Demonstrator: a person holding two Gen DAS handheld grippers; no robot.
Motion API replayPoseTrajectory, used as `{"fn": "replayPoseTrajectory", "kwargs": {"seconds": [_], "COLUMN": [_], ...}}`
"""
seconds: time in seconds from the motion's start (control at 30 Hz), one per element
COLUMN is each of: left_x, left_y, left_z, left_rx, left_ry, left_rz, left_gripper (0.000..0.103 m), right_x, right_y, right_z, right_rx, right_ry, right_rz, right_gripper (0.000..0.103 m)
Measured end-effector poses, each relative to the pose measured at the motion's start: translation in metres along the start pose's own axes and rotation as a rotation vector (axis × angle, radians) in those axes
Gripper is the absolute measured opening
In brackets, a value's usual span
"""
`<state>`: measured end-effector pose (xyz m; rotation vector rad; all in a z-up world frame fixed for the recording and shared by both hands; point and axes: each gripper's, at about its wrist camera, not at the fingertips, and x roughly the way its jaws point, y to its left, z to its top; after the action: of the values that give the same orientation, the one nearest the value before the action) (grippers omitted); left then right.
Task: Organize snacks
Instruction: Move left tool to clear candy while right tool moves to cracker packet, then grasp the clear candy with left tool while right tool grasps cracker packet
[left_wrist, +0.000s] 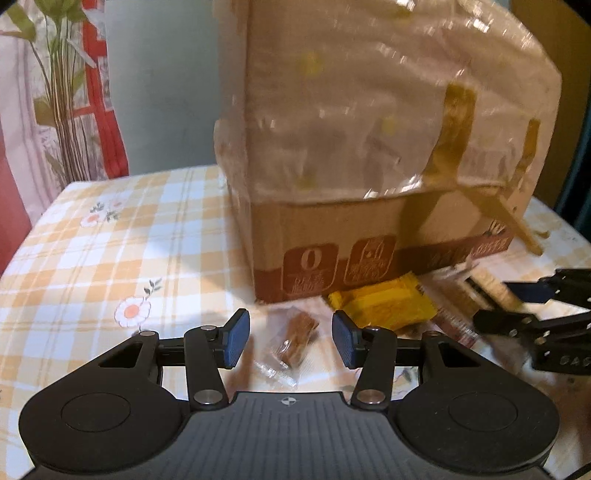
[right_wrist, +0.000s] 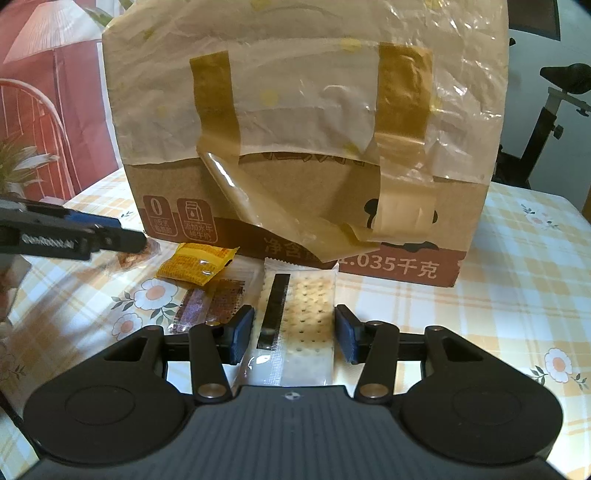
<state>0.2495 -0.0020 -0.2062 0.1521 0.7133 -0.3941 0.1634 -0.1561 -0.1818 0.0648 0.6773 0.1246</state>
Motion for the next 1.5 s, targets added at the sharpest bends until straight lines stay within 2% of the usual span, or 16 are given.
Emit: {"fn": "replayPoseTrajectory", "kwargs": {"seconds": [0.03, 0.07, 0.17, 0.43, 0.9, 1.2, 1.5], "left_x": [0.002, 0.003, 0.002, -0.017, -0.041, -0.052, -0.063], "left_y": [0.002, 0.004, 0.003, -0.004, -0.015, -0.018, -0.015], "left_z": [-0.001, -0.002, -0.004, -0.017, -0.037, -0.035, -0.03], "left_rx": [-0.009, -0.019, -0.011, -0.082, -0.13, -0.136, -0.149], "left_ry": [0.006, 0.011, 0.013, 0.019, 0.005, -0.037, -0.075], "left_rz": [-0.004, -0.012, 0.014, 0.024, 0.012, -0.002, 0.004], "left_gripper": [0.052, 0.046, 0.02, 0.019, 0.019, 0.019, 0.019], "right_x": [0.0, 0.0, 0.001, 0.003, 0.003, -0.003, -0.029], "right_y": [0.0, 0.0, 0.001, 0.002, 0.003, 0.004, -0.009], "right_z": [0.0, 0.0, 0.0, 0.0, 0.0, -0.001, -0.006], "right_rx": [0.0, -0.001, -0.004, -0.001, 0.01, 0.014, 0.06], "right_ry": [0.001, 0.002, 0.005, 0.006, 0.005, 0.001, -0.03], "right_rz": [0.0, 0.0, 0.0, 0.002, 0.005, 0.016, 0.008], "right_gripper": [0.05, 0.05, 0.05, 0.051, 0.051, 0.05, 0.05]}}
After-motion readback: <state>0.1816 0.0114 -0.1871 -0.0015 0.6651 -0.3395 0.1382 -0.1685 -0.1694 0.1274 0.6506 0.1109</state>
